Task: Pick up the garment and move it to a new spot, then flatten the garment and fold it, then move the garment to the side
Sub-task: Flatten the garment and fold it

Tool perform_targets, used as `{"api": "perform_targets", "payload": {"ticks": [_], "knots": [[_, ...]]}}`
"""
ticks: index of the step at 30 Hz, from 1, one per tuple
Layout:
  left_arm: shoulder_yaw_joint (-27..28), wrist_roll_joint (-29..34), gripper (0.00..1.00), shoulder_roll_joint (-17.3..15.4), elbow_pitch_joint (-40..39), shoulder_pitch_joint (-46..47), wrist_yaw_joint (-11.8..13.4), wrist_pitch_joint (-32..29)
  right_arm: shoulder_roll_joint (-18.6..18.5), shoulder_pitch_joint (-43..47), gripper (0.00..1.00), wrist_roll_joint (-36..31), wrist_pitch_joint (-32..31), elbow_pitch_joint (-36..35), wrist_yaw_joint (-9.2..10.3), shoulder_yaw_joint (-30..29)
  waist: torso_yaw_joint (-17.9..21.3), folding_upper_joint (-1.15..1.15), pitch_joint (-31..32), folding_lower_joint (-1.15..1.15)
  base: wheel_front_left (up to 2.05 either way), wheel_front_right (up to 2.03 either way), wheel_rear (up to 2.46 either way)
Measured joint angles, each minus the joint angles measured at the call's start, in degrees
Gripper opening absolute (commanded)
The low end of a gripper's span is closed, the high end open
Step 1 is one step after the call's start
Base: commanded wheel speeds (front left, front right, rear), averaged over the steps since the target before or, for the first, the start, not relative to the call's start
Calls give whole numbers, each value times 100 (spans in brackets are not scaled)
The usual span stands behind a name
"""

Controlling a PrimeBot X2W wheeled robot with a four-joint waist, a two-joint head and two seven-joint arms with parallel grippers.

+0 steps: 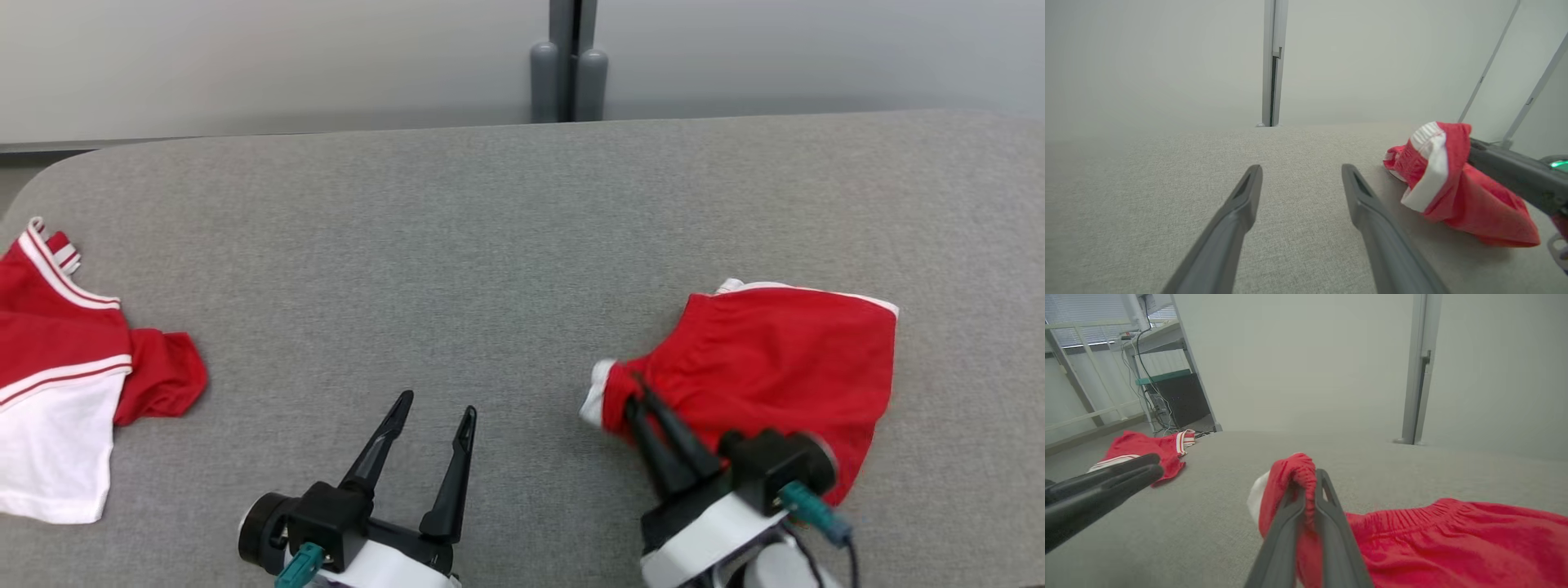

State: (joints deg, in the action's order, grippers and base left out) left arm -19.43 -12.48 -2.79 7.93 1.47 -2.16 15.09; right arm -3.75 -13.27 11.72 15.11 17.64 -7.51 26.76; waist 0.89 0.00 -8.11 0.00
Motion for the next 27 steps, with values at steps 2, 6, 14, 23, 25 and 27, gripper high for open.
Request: {"api": "perform_targets", "payload": {"ticks": [2,6,14,23,25,27], "knots": [[34,-62,100,0,-9,1,25,0,32,31,0,277,0,254,1,339,-84,0,8,0,0,0,0],[122,-148,100,0,-27,46,41,0,44,23,0,901,-81,666,2,1115,-212,0,27,0,0,0,0],[114,-515,100,-1,103,523,138,0,-345,-428,100,2417,-394,467,1,2503,-189,0,36,0,0,0,0],[-632,-1317,100,2,1323,1726,428,-44,-1675,-626,100,2296,-172,-344,2,1688,137,0,26,0,0,0,0],[-767,-1485,100,-3,1508,2156,502,-98,-1813,-478,100,2338,-167,-689,2,1593,234,0,1,0,0,0,0],[-931,-1541,100,3,1655,2469,572,-104,-1981,-314,100,2285,-316,-939,-1,1608,332,0,-48,0,0,0,0]]}}
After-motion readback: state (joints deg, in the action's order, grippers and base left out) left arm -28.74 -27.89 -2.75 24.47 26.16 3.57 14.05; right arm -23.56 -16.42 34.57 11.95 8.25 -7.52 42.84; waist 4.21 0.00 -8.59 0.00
